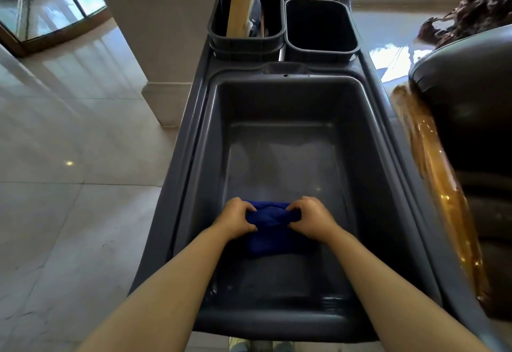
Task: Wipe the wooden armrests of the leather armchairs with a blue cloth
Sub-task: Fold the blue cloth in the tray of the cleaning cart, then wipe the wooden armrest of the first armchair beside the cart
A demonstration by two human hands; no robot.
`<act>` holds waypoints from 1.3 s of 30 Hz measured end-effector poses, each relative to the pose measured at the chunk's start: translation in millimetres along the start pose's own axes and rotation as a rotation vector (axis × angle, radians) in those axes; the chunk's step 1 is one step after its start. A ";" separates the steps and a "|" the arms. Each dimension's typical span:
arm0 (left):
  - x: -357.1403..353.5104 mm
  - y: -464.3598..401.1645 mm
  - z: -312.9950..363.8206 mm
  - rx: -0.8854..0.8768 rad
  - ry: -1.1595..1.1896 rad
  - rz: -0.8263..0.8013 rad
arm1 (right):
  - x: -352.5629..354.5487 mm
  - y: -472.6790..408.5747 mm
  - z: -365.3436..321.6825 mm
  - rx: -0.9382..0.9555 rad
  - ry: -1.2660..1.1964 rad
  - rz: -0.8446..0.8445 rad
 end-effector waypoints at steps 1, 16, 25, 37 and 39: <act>2.4 0.5 1.1 -0.011 -0.009 0.003 | 2.0 1.6 0.7 -0.002 -0.006 0.002; 59.9 34.1 71.5 -0.125 0.358 -0.247 | 100.4 57.7 3.2 0.069 -0.435 -0.020; 63.1 75.3 178.0 -0.334 0.260 -0.386 | 181.0 148.4 35.0 0.109 -0.385 0.203; -79.6 116.4 351.9 -0.436 0.276 -0.410 | 244.6 290.9 205.2 0.119 -0.311 0.335; -117.6 119.9 370.0 -0.391 0.328 -0.423 | 246.0 309.9 240.8 0.118 -0.296 0.316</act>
Point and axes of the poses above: each hand's wrist, its own y-axis away from the middle knuckle, its own x-axis out of the back of the hand, z = x × y, the point moved 4 cm from there along -y, towards the middle knuckle, and after that the axes turned 7 degrees about y, right-handed, at the moved point
